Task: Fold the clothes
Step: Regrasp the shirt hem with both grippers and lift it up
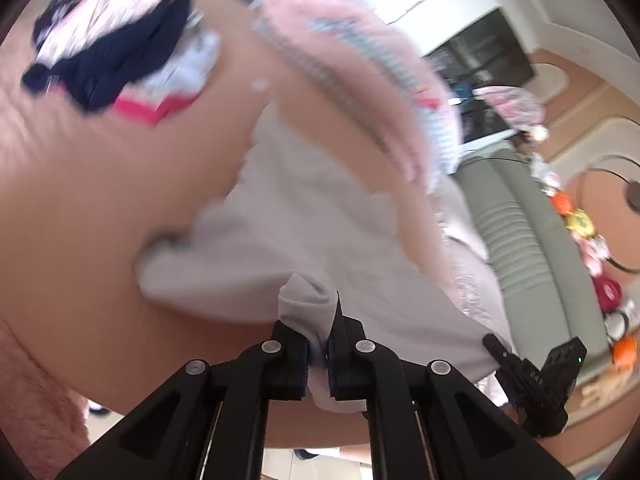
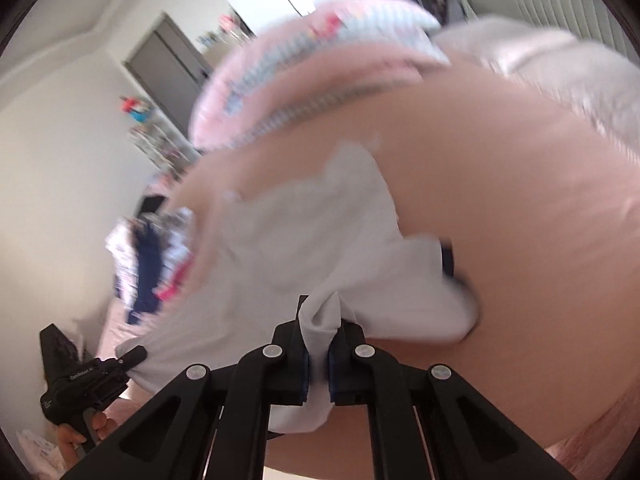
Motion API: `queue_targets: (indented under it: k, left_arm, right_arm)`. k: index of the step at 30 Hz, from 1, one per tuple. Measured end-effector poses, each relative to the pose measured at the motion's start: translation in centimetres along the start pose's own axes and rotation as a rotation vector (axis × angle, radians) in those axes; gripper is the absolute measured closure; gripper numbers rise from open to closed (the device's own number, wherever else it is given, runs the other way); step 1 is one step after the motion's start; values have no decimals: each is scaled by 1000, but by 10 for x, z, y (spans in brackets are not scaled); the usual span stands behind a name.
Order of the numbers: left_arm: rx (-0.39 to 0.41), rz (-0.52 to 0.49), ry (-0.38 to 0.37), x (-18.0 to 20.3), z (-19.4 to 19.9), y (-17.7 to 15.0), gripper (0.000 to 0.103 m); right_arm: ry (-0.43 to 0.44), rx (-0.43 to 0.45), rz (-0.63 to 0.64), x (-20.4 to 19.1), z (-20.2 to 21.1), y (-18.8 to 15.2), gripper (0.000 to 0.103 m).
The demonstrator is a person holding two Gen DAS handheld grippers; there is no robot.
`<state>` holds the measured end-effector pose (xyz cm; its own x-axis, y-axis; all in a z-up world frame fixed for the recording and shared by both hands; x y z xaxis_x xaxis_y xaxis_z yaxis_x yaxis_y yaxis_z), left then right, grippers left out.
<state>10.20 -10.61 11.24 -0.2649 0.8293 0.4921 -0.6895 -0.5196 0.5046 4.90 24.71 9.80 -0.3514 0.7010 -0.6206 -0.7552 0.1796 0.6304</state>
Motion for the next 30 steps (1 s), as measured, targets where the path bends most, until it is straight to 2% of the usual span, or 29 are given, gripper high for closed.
queue_targets:
  k: [2,5,8,10,12,14,16,18,19,22,24,26,28,30]
  left_arm:
    - [44,-28,-39,9,26,6,98]
    - [61,-27,-68,6,54,2,98]
    - [52,6,-96,1,65,-4,98]
    - [39,5,-71,3,61,-5,98]
    - [-18,21,-17,-6,38,-9,98]
    - [-100,35,28,-14,-2,-4,98]
    - [-178,23,75,-18,-49,9,98]
    - [-188,-20,121,-4,-81,44,98]
    - [-179,-40,132,8,-89,67,98]
    - [-8,-133,61,82,-51,162,98]
    - [150,-202,12,134,4,219,98]
    - [270,-236,-35,169,60,255,98]
    - [376,-273,-63,197,112,282,98]
    - [453,-322,-49,210,152,284,98]
  right_arm:
    - [22,28,35,-15,19,6,99]
    - [45,40,71,-29,49,5,98]
    - [96,63,38,-38,74,-1,99]
    - [94,81,23,-45,74,-5,98]
    - [50,70,11,-42,66,-10,98]
    - [-45,-8,-21,-21,45,-18,98]
    - [-89,-74,-65,8,11,-16,98]
    - [-107,-100,-79,32,-26,7,98]
    - [-113,-94,-71,34,-39,29,98]
    - [-85,-13,-28,7,-47,112,99]
    - [-23,97,39,-40,-19,180,99]
    - [35,205,105,-88,9,243,99]
    - [87,289,168,-130,45,280,99]
    - [125,355,224,-165,81,300,99]
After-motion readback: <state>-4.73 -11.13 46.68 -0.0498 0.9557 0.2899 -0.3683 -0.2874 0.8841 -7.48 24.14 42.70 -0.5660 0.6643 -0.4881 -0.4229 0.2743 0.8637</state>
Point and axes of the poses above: each gripper's, at about its wrist camera, not at the fingertips, and z roughly against the way its jaws point, x to its right, y to its top, the point moved 4 cm from there along -z, roughly the way its jaws point, and after that the axes turned 15 degrees about y, right-handed, at the moved point
